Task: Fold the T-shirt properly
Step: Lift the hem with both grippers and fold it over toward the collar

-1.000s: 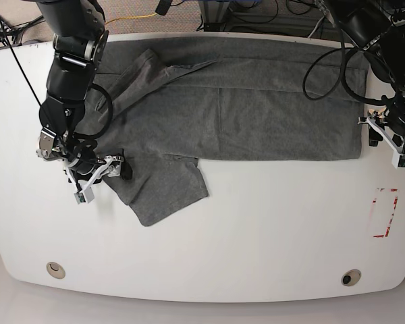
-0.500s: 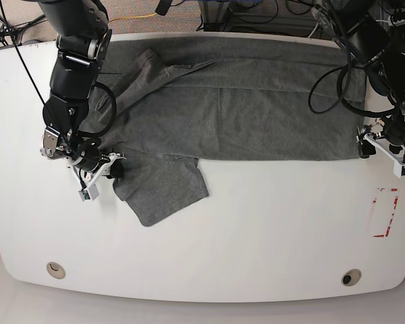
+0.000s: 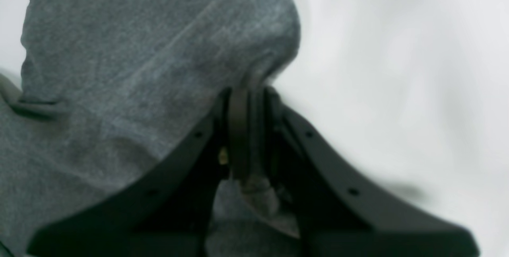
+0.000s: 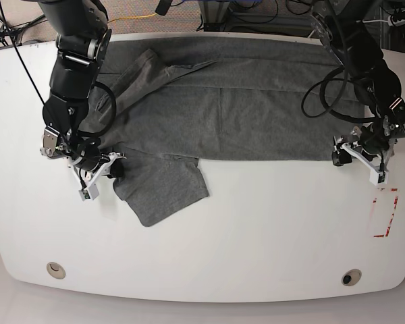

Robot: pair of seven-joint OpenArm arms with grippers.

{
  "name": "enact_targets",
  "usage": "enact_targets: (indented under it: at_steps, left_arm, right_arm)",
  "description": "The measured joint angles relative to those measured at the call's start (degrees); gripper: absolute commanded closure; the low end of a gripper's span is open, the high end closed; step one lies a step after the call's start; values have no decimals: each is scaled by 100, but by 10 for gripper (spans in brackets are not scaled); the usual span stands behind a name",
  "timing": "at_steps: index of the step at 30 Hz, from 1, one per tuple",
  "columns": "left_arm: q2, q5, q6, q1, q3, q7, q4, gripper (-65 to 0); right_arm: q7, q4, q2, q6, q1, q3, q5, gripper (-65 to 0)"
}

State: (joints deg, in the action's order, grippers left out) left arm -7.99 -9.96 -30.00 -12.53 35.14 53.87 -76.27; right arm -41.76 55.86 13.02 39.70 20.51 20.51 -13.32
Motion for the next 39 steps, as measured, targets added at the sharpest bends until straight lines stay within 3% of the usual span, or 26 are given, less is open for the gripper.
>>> enact_targets:
  at_steps: [4, 6, 12, 14, 18, 20, 22, 27, 31, 39]
  left_arm:
    - [-20, 39, 7, -4, 11, -111, 153, -339]
    - [-31, 48, 26, -37, 11, -109, 387, -301]
    - [-129, -46, 11, -490, 2, -297, 1290, -346]
    - [-181, -107, -31, -492, -11, -302, 1329, -325]
    - [-223, -83, -42, -431, 11, -310, 1281, -164]
    - [-216, 11, -15, -426, 9, -240, 1220, -53]
    - [-203, 13, 0, -411, 4, -160, 1132, -6]
    - [-181, 46, -2, -356, 7, -76, 896, 0]
    - [-177, 46, -286, -315, 4, -79, 417, 0]
    - [-175, 4, -632, -173, 4, 61, -367, 0]
  right_arm:
    - [-11, 24, 2, 0, -13, 0, 4, -57]
    - [-122, 221, -7, 0, -81, -24, 72, -57]
    - [-205, 590, -2, -2, -256, -20, 118, -57]
    - [-201, 723, -17, -4, -262, -22, 153, -57]
    - [-407, 859, -17, -4, -234, -26, 114, -55]
    - [-431, 861, -15, -4, -234, -24, 111, -52]
    - [-490, 892, -17, -2, -251, -26, 116, -16]
    - [-498, 1250, -31, -2, -273, -24, 144, 0]
    - [-527, 1397, -31, -4, -238, -28, 118, 0]
    - [-1180, 2341, -17, 20, -295, 0, 101, 0]
